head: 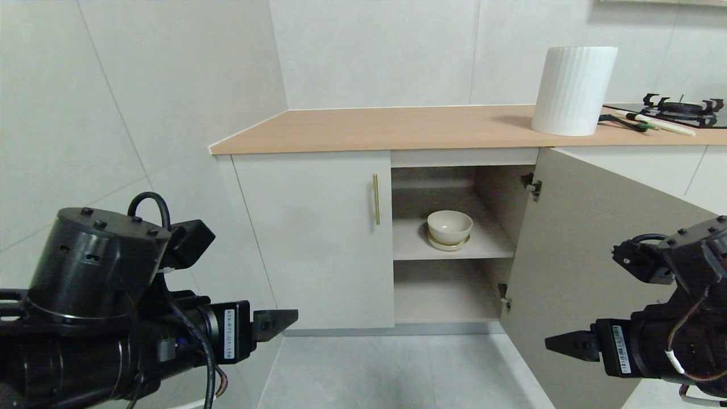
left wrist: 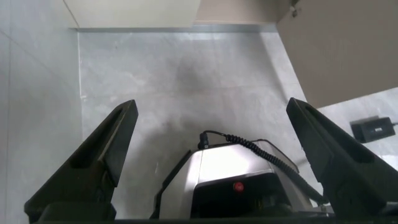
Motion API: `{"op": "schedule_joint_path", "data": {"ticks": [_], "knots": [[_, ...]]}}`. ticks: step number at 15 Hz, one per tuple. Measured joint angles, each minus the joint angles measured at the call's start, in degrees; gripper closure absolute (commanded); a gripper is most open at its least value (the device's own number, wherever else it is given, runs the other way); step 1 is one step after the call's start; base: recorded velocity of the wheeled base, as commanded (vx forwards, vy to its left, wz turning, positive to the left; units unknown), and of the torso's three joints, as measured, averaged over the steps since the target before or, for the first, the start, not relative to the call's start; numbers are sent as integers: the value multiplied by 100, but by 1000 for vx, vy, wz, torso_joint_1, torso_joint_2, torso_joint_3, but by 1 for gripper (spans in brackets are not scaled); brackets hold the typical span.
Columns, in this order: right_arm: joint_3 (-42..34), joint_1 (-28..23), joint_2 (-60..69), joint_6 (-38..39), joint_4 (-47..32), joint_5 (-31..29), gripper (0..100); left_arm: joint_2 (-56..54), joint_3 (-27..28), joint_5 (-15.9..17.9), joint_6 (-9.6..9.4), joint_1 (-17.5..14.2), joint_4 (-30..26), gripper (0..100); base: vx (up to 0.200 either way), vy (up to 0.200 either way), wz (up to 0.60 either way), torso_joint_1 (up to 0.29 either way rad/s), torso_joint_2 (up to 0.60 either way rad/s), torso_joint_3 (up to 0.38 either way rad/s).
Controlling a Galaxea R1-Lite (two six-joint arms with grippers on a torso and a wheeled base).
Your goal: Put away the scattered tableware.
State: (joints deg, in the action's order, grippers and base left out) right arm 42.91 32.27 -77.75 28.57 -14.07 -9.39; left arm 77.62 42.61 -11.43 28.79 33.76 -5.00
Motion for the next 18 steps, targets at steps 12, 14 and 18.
{"op": "schedule_joint_path", "data": {"ticks": [12, 14, 18], "knots": [[-9, -5, 88, -85, -189, -38, 0, -9, -18, -16, -85, 34, -9, 0, 0, -100, 0, 2, 0, 2], [46, -24, 206, -340, -646, -38, 0, -13, -18, -16, -85, 30, -12, 0, 0, -200, 0, 7, 2, 2], [166, -60, 429, -606, -1346, -46, 0, -15, -18, -16, -88, 33, -9, 0, 0, -150, 0, 1, 3, 3]]}}
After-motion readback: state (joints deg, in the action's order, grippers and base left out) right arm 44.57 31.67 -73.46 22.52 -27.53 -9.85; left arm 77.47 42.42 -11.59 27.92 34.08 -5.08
